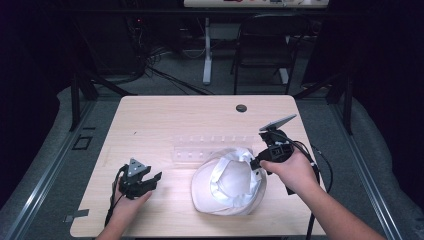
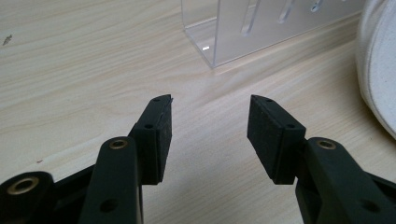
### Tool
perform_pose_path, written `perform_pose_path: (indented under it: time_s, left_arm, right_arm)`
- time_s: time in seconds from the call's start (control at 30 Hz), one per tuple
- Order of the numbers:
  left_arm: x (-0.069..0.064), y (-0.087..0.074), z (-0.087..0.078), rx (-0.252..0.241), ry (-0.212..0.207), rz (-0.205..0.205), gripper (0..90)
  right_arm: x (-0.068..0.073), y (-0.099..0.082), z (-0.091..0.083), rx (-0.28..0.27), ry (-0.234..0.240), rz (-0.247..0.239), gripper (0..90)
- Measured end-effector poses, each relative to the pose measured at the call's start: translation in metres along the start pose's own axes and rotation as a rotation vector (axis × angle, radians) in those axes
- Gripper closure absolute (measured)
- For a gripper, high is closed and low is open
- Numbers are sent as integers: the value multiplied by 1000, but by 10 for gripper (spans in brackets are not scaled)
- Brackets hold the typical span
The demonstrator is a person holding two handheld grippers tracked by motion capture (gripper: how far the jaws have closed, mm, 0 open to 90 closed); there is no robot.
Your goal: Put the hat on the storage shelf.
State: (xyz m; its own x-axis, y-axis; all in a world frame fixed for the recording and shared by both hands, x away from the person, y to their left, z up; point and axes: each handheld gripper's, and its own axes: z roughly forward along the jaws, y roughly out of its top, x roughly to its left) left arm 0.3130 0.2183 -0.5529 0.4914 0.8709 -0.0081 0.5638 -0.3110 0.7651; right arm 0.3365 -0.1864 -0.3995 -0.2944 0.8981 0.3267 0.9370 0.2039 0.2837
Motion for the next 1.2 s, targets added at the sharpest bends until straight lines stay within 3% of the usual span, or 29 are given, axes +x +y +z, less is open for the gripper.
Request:
perform_pose_path:
  time_s: [0.47,0.5,0.6,1.07,1.2]
  left_arm:
    - [0,0,0,2,0,6,505]
    - [0,0,0,3,1,7,505]
    - [0,0,0,1,0,4,505]
    - [-1,0,0,7,-3,8,505]
    - [-1,0,0,8,-2,8,504]
  right_arm:
    - [9,6,-20,15,-56,-2,813]
    - [10,5,-19,-4,-57,11,814]
    - [10,6,-24,15,-73,-1,814]
    - [11,8,-40,40,-94,8,814]
    - [12,10,-45,38,-81,17,814]
